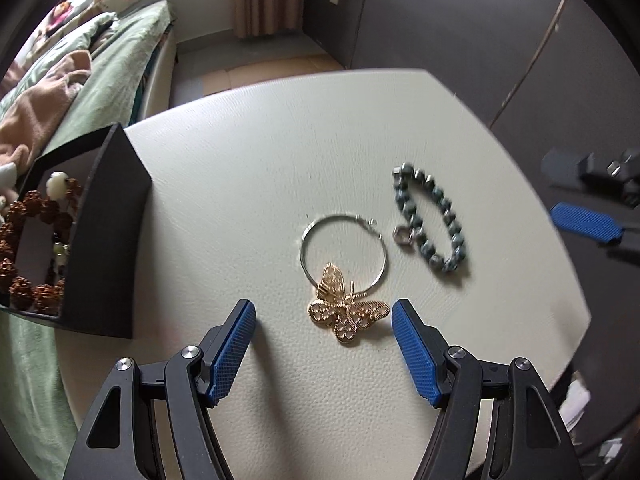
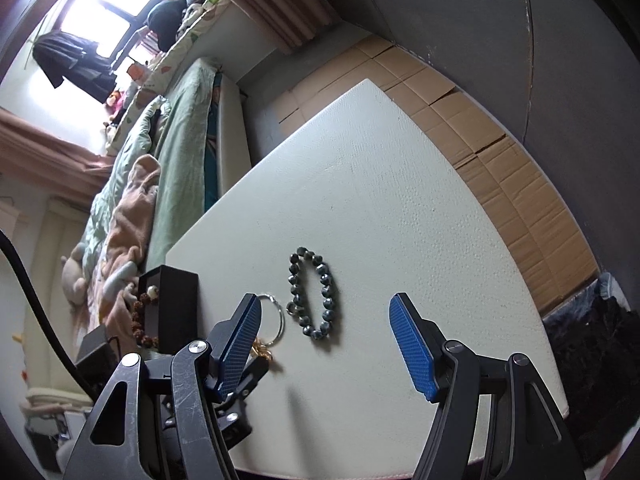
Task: Organize jewelry
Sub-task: 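Grasp the gold butterfly pendant with the left tool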
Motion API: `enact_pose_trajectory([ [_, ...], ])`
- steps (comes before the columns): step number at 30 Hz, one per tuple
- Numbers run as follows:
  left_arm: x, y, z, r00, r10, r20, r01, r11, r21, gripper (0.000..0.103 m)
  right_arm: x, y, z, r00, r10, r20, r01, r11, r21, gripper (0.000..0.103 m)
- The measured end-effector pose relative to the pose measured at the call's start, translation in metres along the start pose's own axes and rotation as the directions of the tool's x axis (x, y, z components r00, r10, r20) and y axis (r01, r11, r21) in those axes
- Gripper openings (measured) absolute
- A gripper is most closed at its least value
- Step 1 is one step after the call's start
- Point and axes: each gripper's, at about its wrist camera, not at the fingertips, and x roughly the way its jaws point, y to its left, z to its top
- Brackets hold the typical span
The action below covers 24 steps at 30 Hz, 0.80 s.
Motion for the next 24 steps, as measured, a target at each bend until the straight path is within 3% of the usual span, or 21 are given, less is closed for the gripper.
enact_pose_trajectory([
  [5, 0.004, -0.011, -0.001, 0.999, 0.041, 0.026, -0.043, 0.998, 0.052, 0.070, 0.003, 0.000, -0.001, 1.000, 0.006, -0.021, -0.006, 1.000, -0.003, 0.067],
  [7, 0.003, -0.014, -0.001, 0.997, 0.058, 0.042, -0.061, 0.996, 0.065, 0.058, 0.003, 0.000, -0.001, 1.000, 0.008, -0.023, -0.008, 1.000, -0.002, 0.067],
  [8, 0.002, -0.013, -0.001, 0.997, 0.055, 0.046, -0.058, 0.996, 0.065, 0.042, 0.003, 0.000, -0.001, 1.000, 0.008, -0.023, -0.008, 1.000, -0.002, 0.067],
  [9, 0.000, -0.011, 0.000, 0.997, 0.055, 0.045, -0.057, 0.996, 0.062, 0.040, 0.004, 0.000, -0.001, 1.000, 0.007, -0.024, -0.007, 1.000, -0.001, 0.067],
  [14, -0.002, 0.000, 0.007, 1.000, 0.009, 0.027, -0.010, 1.000, 0.023, 0.040, 0.006, 0.003, -0.002, 1.000, -0.006, -0.027, 0.006, 1.000, -0.006, 0.067],
  [24, -0.026, 0.020, 0.015, 0.996, -0.013, 0.086, 0.016, 0.999, -0.042, 0.040, 0.022, 0.019, -0.007, 0.997, -0.059, -0.041, 0.055, 0.995, -0.080, 0.067],
])
